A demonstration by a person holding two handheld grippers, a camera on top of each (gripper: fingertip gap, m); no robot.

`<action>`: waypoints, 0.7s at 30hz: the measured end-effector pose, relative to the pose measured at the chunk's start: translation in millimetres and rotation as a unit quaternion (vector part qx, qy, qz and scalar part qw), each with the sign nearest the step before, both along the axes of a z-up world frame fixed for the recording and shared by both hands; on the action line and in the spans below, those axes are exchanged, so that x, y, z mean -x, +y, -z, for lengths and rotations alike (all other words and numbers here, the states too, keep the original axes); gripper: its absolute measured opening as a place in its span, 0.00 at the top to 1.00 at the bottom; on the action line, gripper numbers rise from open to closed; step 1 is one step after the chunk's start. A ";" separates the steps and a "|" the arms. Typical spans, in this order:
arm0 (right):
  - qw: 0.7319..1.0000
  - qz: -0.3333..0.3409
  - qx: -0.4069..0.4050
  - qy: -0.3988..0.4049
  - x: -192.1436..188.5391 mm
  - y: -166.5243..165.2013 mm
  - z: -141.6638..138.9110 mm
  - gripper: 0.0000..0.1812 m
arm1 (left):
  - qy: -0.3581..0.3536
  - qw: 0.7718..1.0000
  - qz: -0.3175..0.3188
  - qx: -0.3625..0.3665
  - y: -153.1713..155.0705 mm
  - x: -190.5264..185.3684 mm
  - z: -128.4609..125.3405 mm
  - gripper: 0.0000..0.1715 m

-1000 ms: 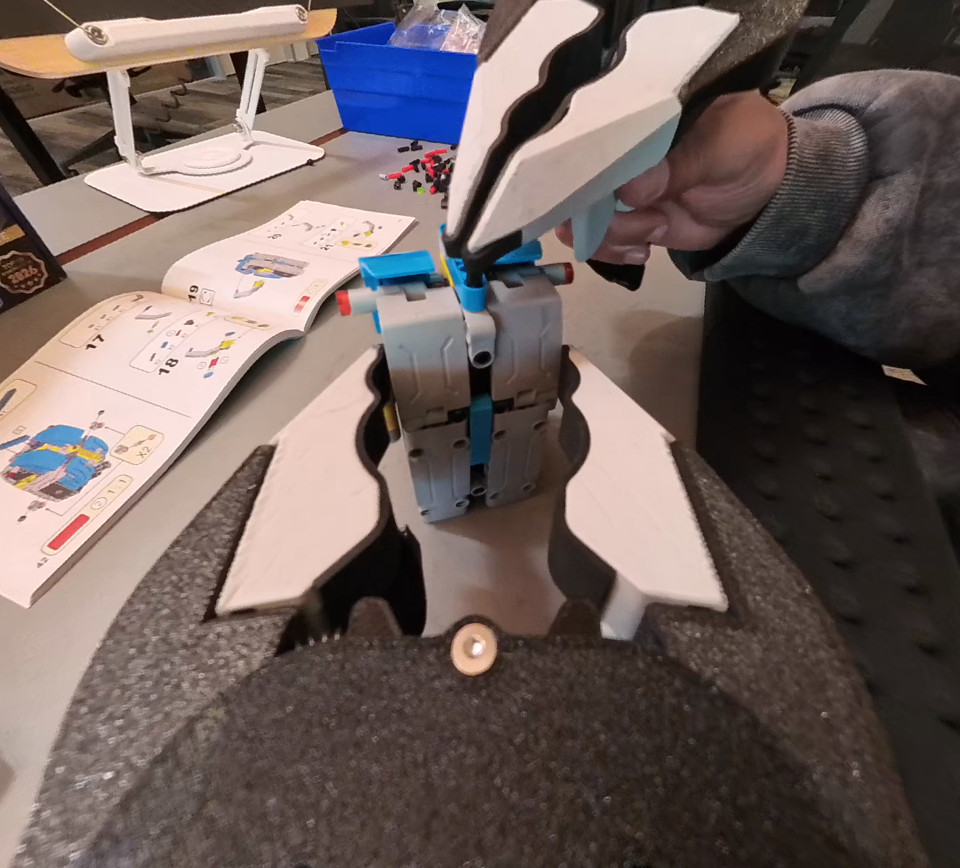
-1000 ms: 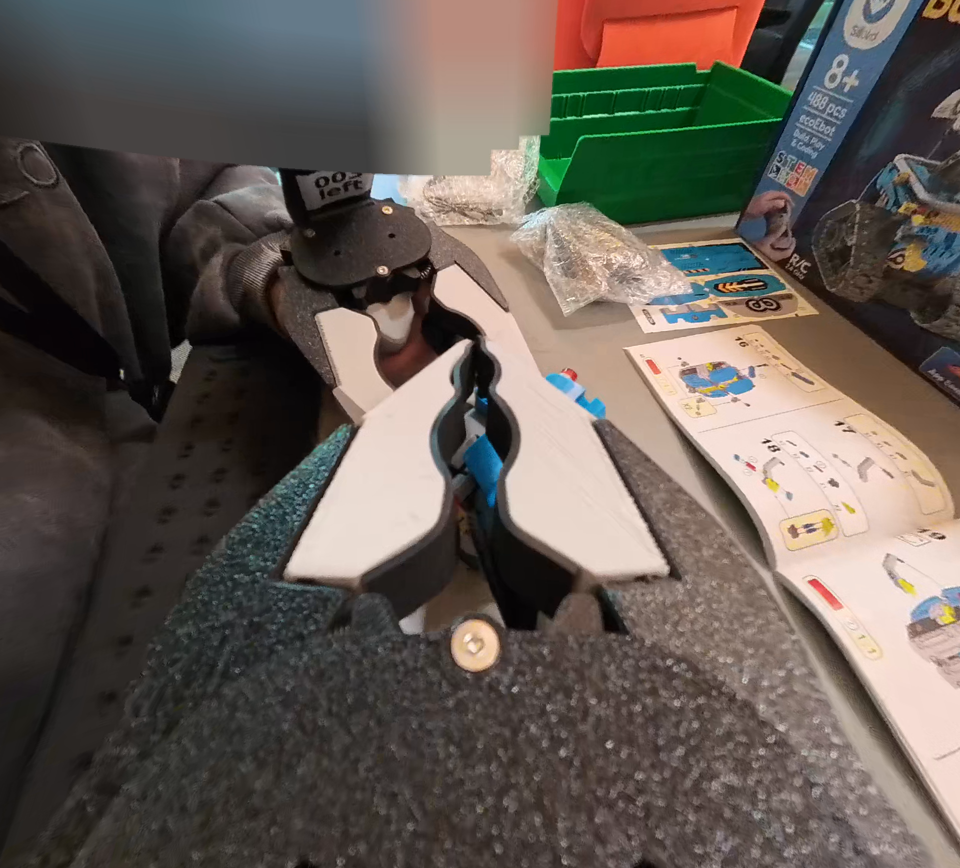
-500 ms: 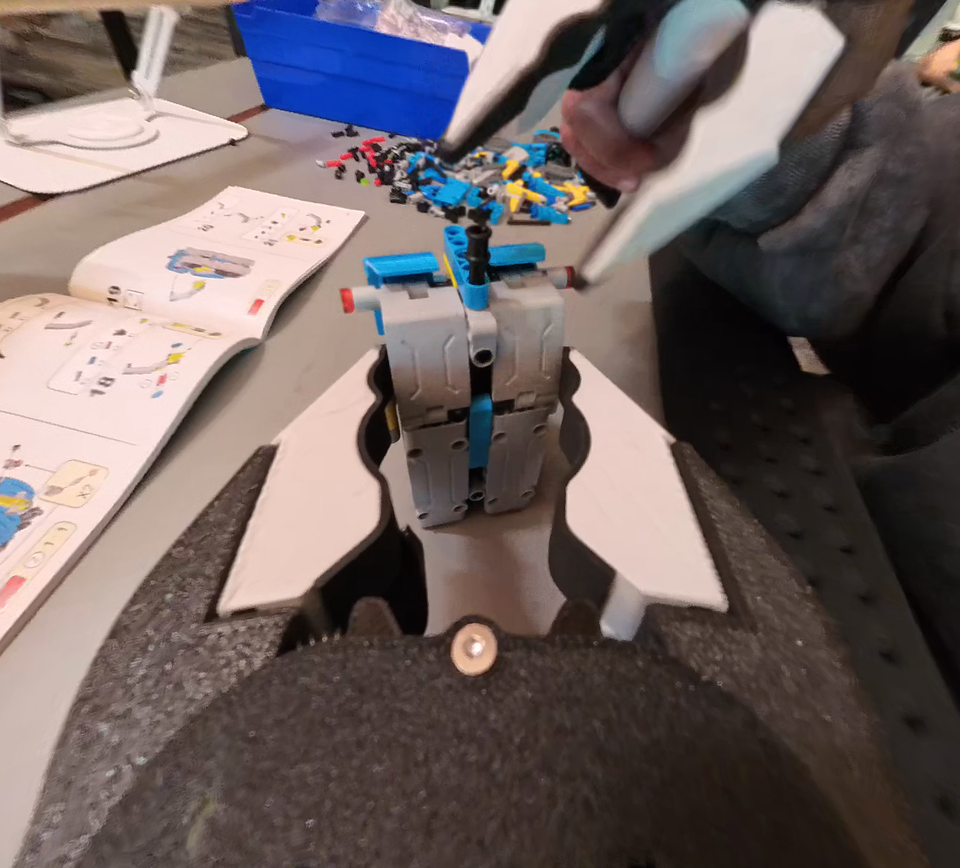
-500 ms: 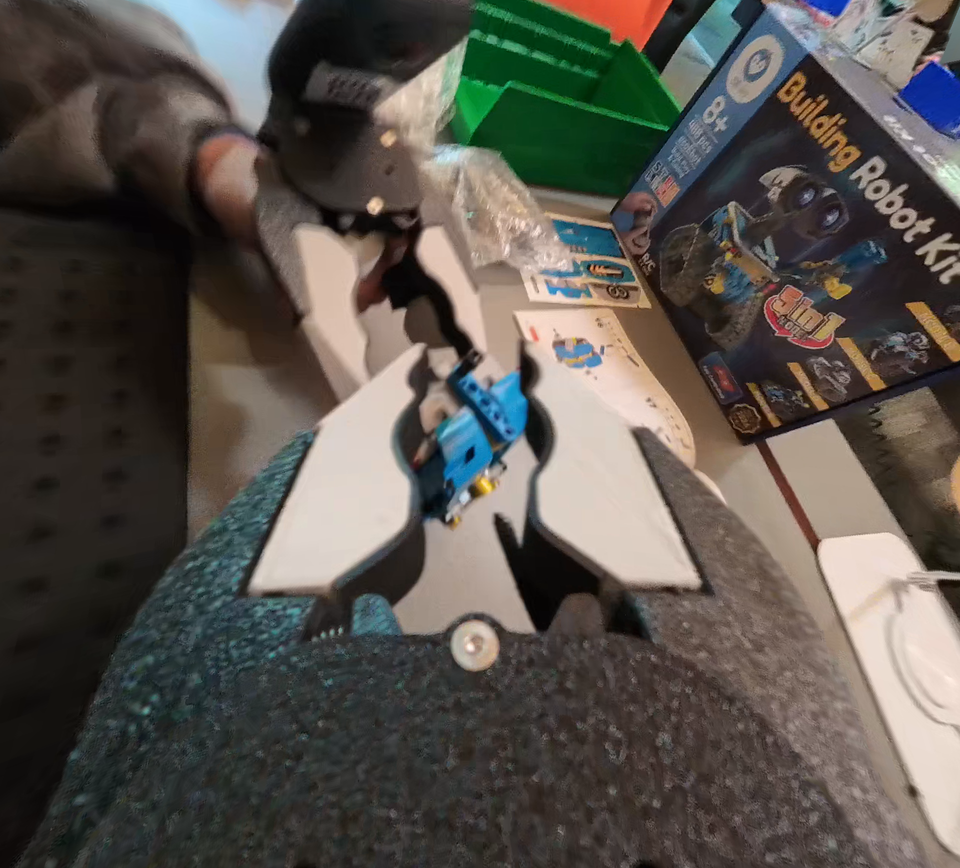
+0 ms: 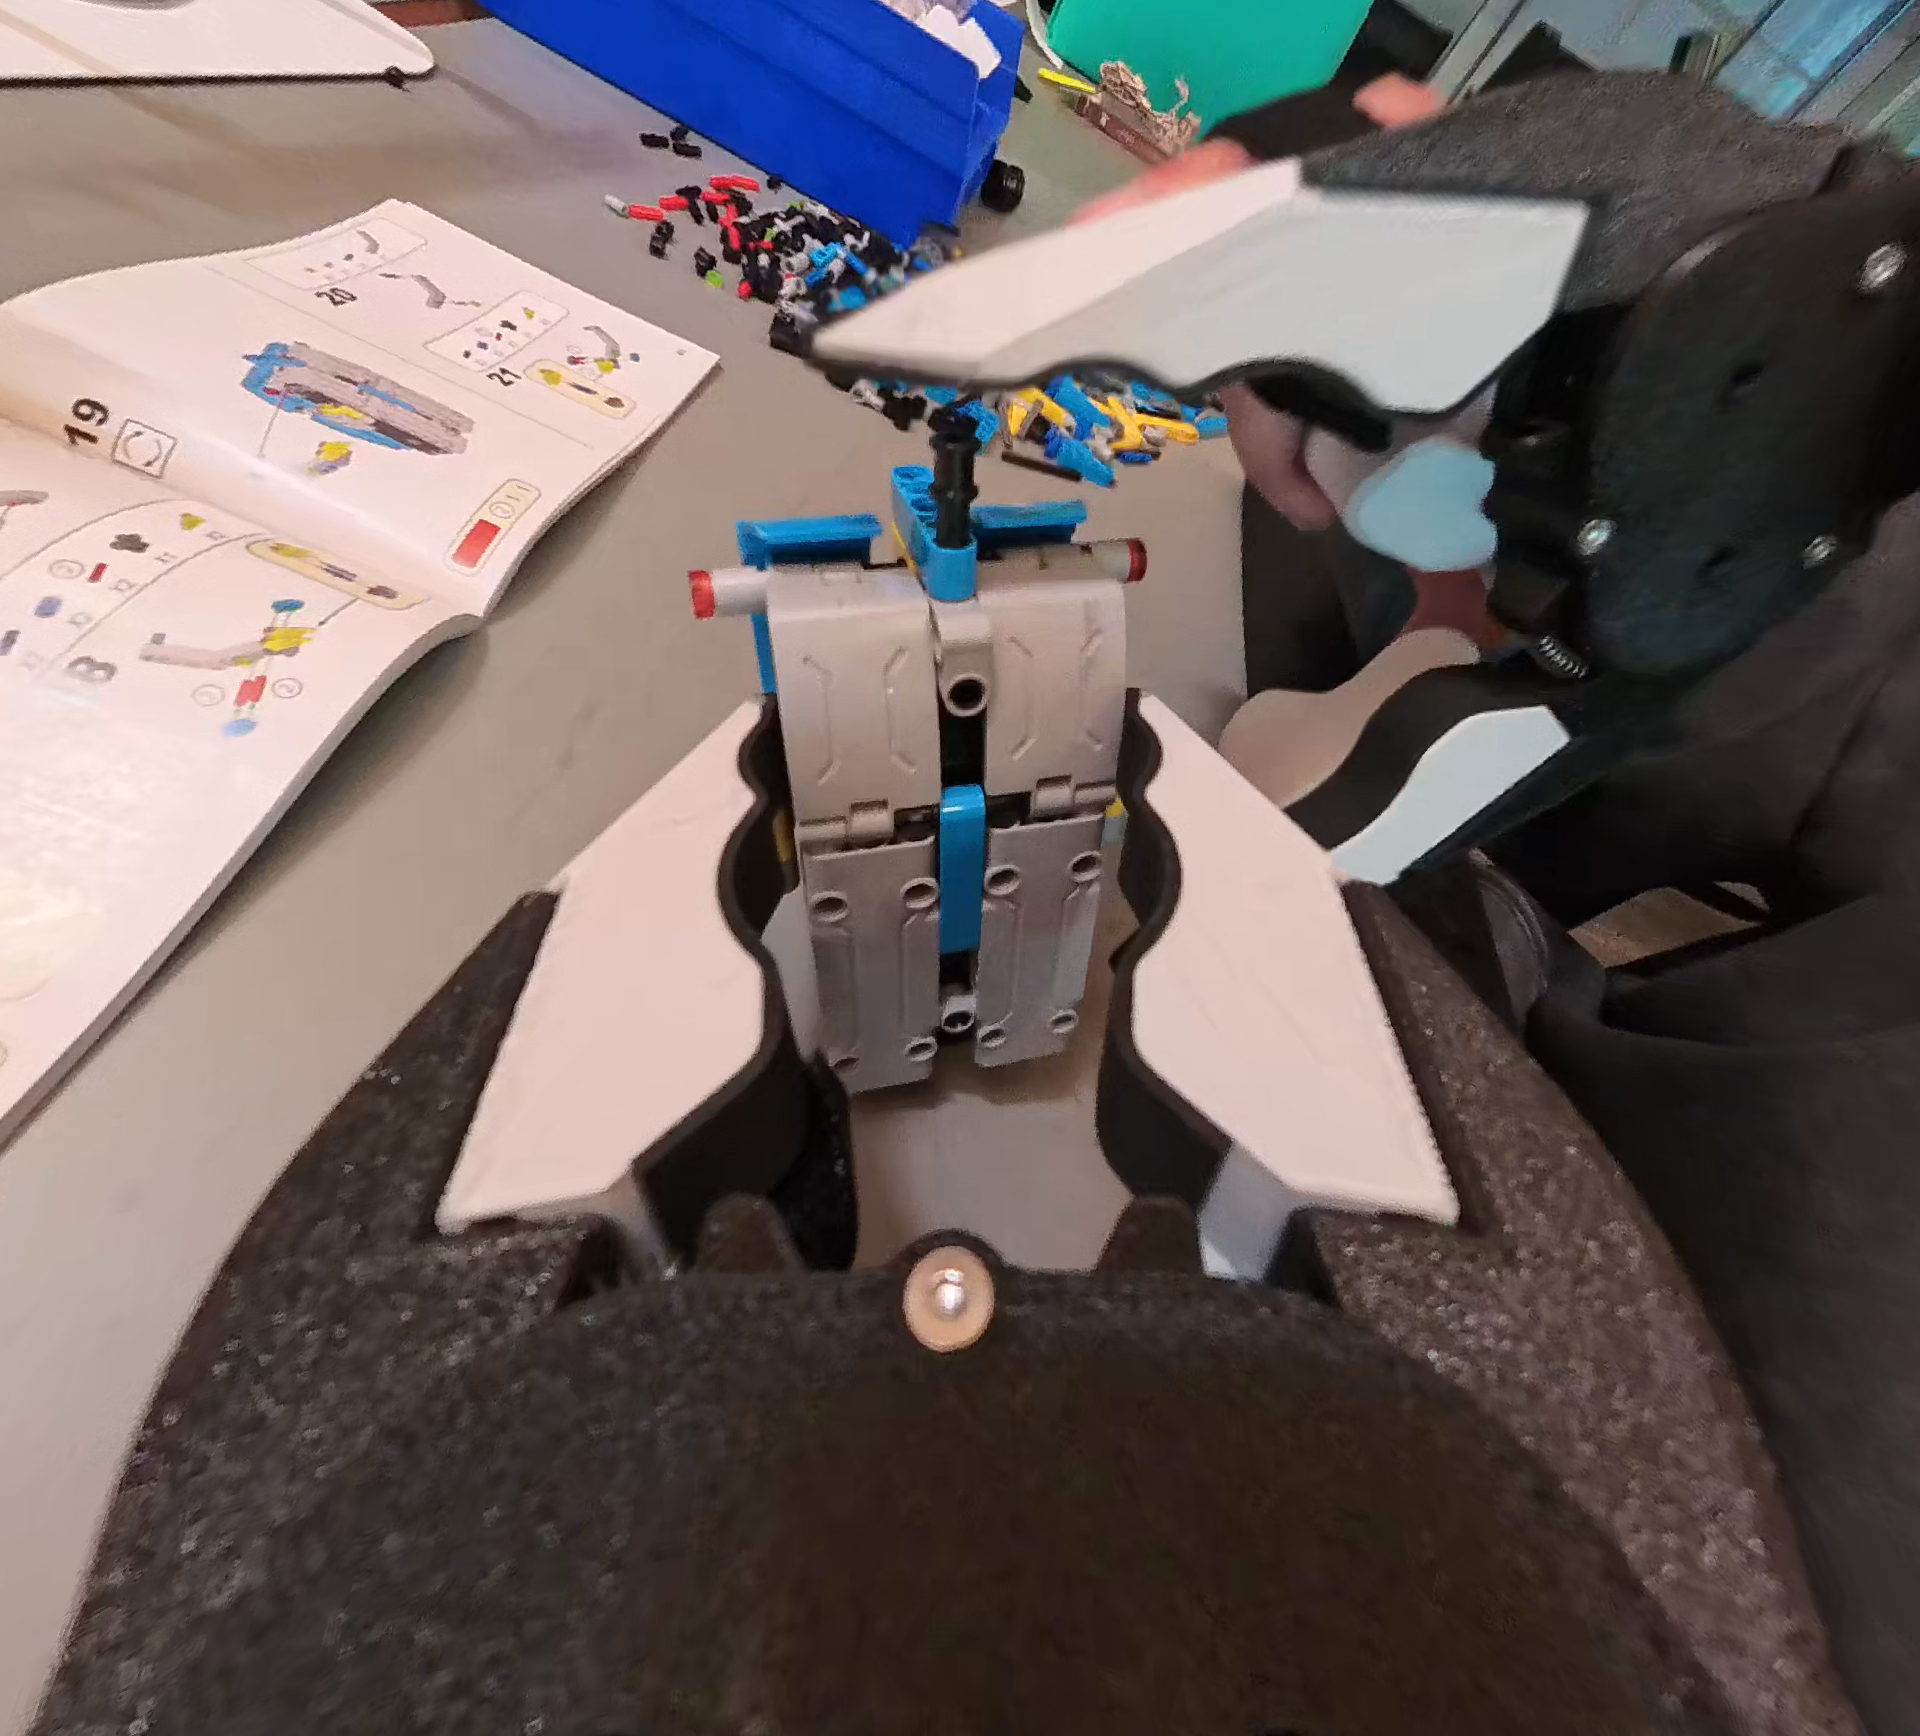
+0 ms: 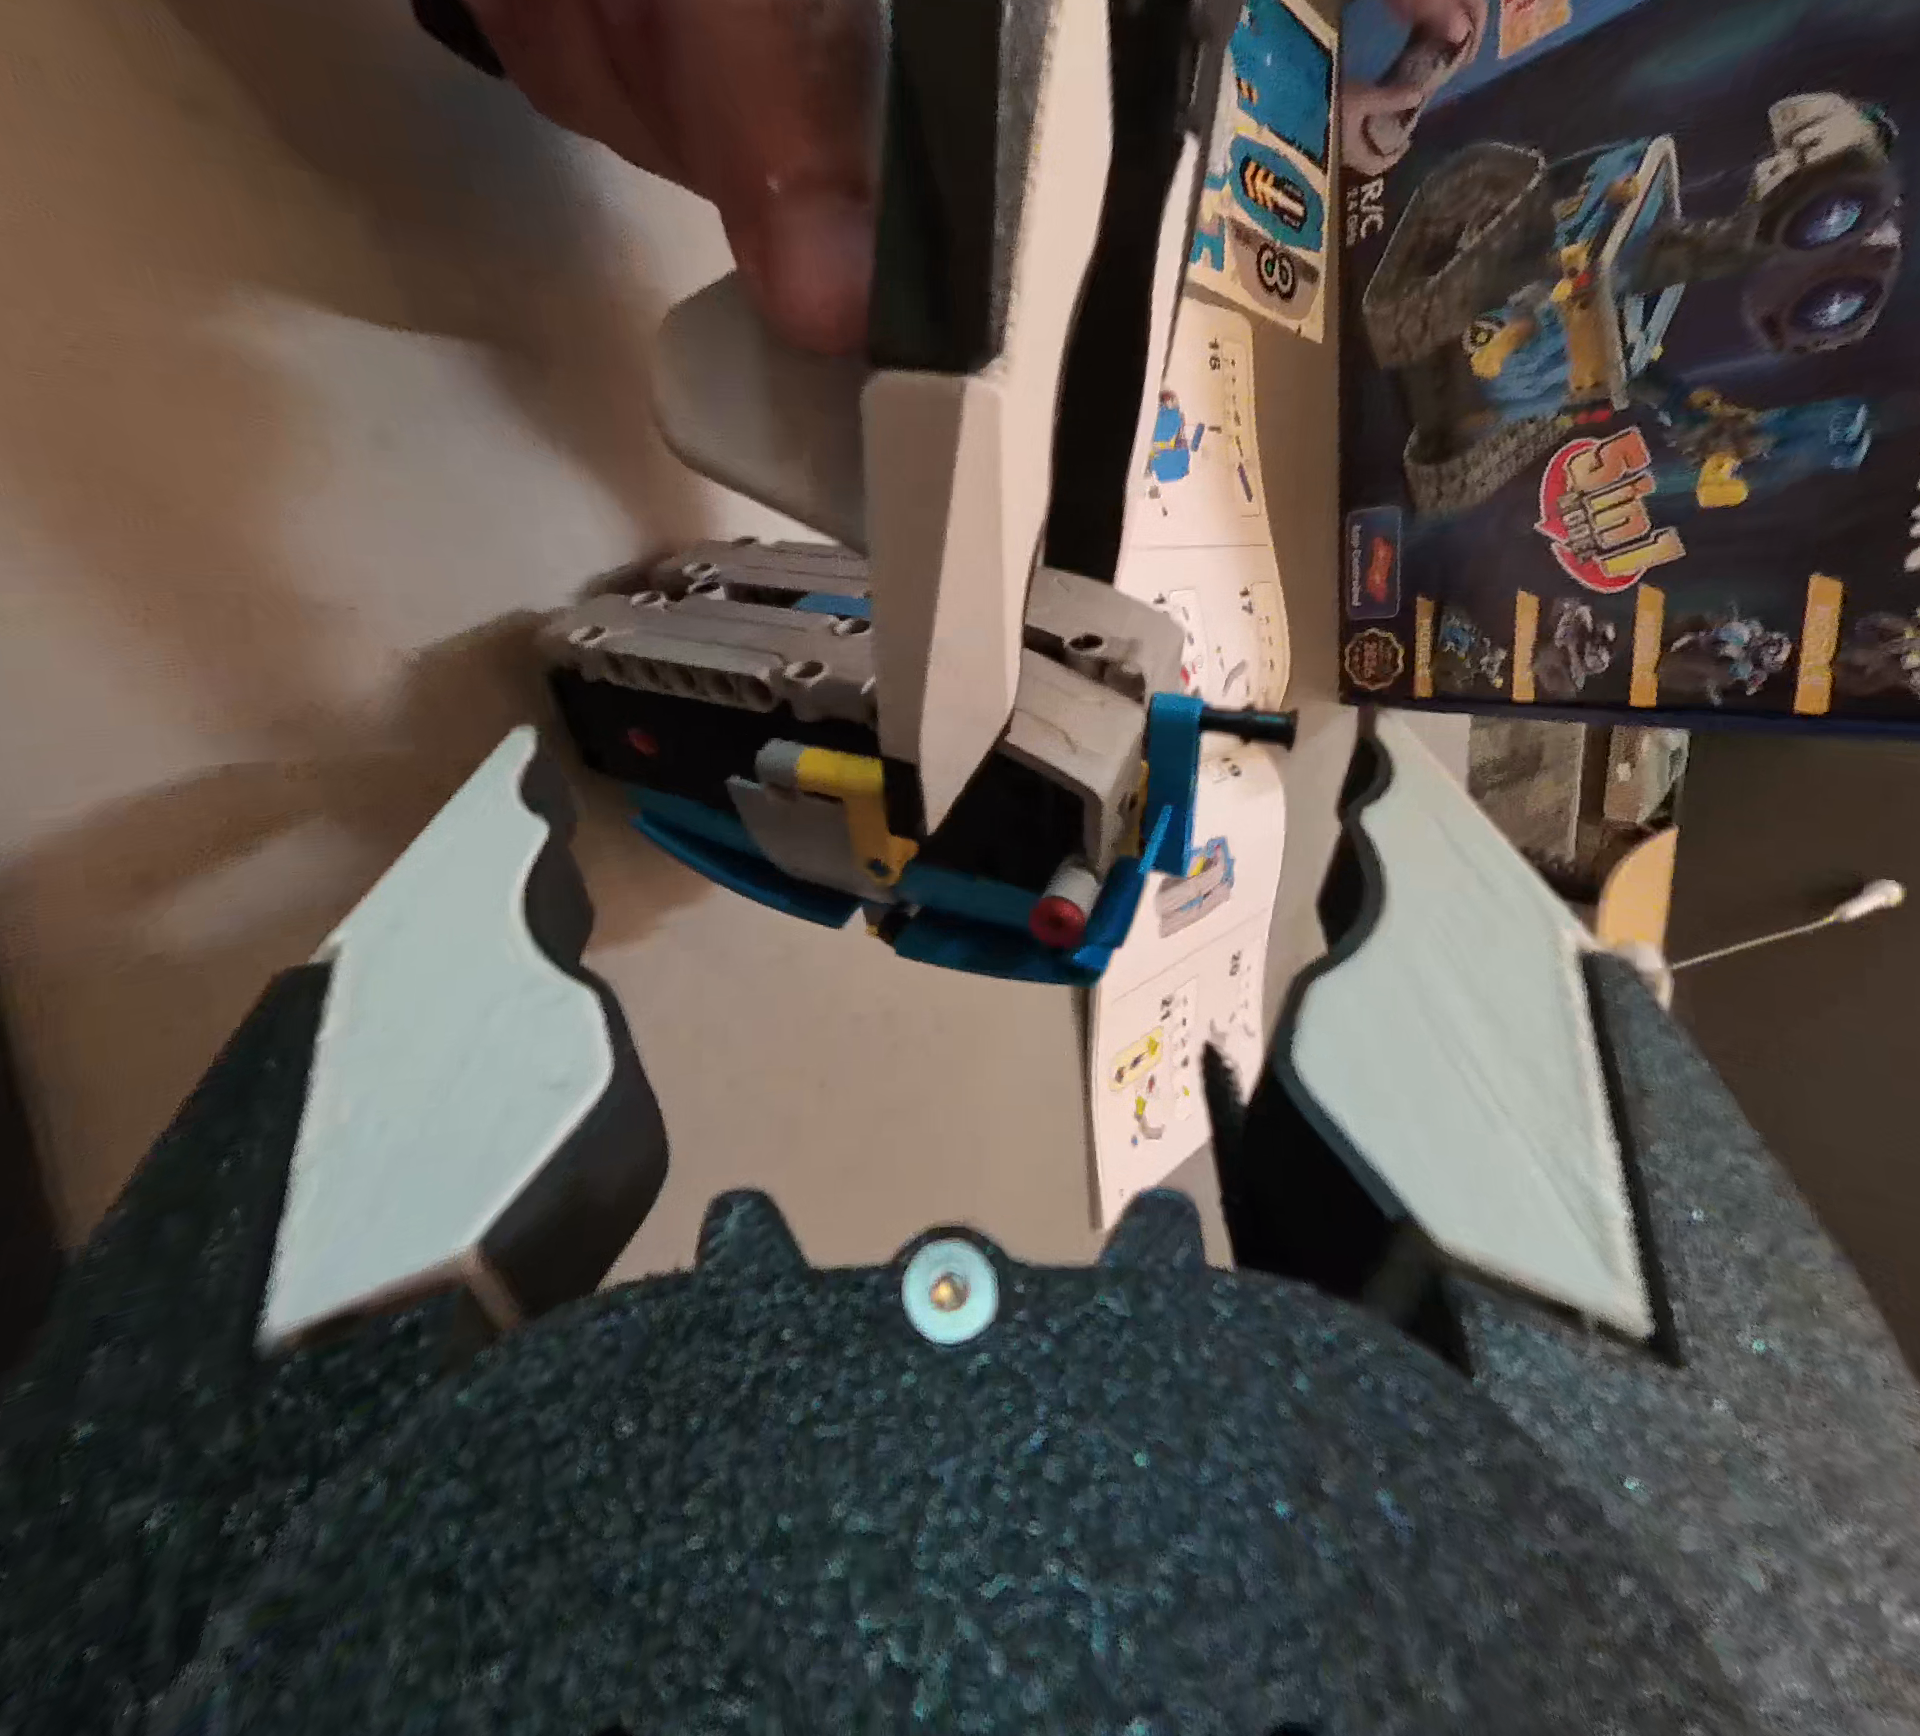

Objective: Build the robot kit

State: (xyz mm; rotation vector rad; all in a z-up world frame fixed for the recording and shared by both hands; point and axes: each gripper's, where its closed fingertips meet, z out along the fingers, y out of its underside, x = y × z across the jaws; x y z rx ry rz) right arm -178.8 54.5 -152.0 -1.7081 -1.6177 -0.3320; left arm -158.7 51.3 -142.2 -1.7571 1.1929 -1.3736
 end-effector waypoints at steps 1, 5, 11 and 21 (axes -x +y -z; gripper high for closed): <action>1.000 0.012 0.004 -0.001 -1.0 -0.6 4.4 0.22 | -0.006 1.000 -0.004 0.001 0.5 2.0 -0.3 0.62; 0.997 0.031 -0.048 -0.046 -5.8 5.3 25.8 0.21 | -0.023 1.000 -0.015 0.009 -0.5 10.2 -1.0 0.63; 0.995 0.000 -0.080 -0.060 3.9 6.1 15.6 0.15 | -0.033 0.999 0.004 -0.013 -6.4 14.1 -1.4 0.62; 0.996 -0.058 -0.060 -0.027 22.3 -3.2 6.7 0.25 | -0.050 0.997 0.019 -0.048 -13.9 17.1 -1.6 0.62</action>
